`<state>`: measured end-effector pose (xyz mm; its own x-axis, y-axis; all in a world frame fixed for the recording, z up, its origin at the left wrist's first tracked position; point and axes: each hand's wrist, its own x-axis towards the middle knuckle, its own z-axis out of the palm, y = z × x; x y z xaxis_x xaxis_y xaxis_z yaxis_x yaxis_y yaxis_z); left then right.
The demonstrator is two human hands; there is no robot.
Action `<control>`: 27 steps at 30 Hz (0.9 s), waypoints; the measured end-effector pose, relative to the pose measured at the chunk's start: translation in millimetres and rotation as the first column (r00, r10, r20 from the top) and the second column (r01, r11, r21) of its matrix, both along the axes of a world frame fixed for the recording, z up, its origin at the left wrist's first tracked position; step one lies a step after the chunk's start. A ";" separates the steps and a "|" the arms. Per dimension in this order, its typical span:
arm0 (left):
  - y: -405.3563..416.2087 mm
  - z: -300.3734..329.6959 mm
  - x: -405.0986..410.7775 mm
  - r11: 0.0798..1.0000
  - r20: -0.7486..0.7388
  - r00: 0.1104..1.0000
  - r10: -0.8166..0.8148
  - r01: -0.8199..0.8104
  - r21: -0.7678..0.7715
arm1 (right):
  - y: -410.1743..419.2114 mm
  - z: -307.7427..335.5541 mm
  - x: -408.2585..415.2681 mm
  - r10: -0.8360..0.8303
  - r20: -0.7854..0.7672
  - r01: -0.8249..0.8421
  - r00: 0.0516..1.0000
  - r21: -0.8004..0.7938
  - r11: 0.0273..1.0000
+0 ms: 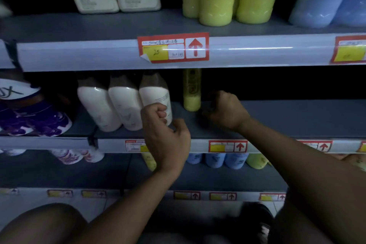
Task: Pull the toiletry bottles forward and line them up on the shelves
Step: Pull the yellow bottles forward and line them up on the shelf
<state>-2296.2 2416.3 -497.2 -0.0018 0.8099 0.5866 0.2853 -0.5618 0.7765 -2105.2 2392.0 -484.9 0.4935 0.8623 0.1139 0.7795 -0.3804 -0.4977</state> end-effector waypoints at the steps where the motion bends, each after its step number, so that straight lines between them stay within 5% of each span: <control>1: -3.2 -0.5 7.1 1.000 -0.005 1.000 -0.010 0.010 -0.001 | -5.9 1.1 3.0 0.018 -0.006 -0.018 1.000 -0.004 1.000; 13: -34.8 19.8 33.3 0.989 0.011 0.991 -0.132 0.131 0.064 | -96.4 18.9 18.6 0.185 0.073 -0.186 0.980 0.007 0.983; 20: -54.4 76.0 5.9 0.930 0.017 0.974 -0.225 0.210 0.300 | -137.3 69.4 -10.4 0.186 0.124 -0.216 0.975 0.312 0.925; 27: -65.4 171.6 -1.0 0.884 0.043 0.972 -0.233 0.193 0.426 | -148.0 156.9 -48.6 0.064 0.210 -0.185 0.976 0.627 0.756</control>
